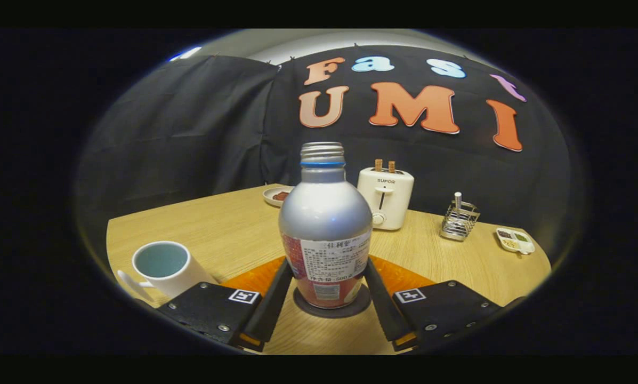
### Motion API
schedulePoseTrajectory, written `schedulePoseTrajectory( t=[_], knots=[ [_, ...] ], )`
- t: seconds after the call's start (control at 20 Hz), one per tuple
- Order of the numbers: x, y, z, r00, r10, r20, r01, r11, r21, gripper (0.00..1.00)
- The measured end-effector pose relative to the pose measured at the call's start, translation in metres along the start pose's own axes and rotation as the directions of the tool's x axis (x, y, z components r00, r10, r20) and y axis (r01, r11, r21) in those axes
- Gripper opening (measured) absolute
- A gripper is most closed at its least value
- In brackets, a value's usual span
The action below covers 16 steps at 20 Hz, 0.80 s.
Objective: Take the bottle from table, then pour the juice into the cup, finally place the bottle on the coaster
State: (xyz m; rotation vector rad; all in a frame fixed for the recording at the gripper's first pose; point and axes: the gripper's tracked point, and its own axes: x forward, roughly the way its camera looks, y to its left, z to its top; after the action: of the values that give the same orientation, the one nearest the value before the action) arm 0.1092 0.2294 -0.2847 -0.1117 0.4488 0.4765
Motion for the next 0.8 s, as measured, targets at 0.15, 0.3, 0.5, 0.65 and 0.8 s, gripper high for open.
schedulePoseTrajectory(
  t=[0.15,0.3,0.5,0.65,0.8],
  knots=[
    [0.002,-0.002,-0.009,1.000,0.000,-0.032,0.001,0.999,0.041,0.77],
    [0.000,-0.005,-0.012,1.000,-0.006,-0.023,0.008,0.998,0.061,0.78],
    [-0.005,-0.013,-0.013,0.999,-0.024,-0.036,0.027,0.997,0.077,0.83],
    [-0.016,-0.012,-0.008,1.000,-0.014,-0.015,0.016,0.993,0.113,0.92],
    [-0.035,-0.016,0.007,0.999,-0.028,0.030,0.024,0.993,0.119,0.97]
  ],
)
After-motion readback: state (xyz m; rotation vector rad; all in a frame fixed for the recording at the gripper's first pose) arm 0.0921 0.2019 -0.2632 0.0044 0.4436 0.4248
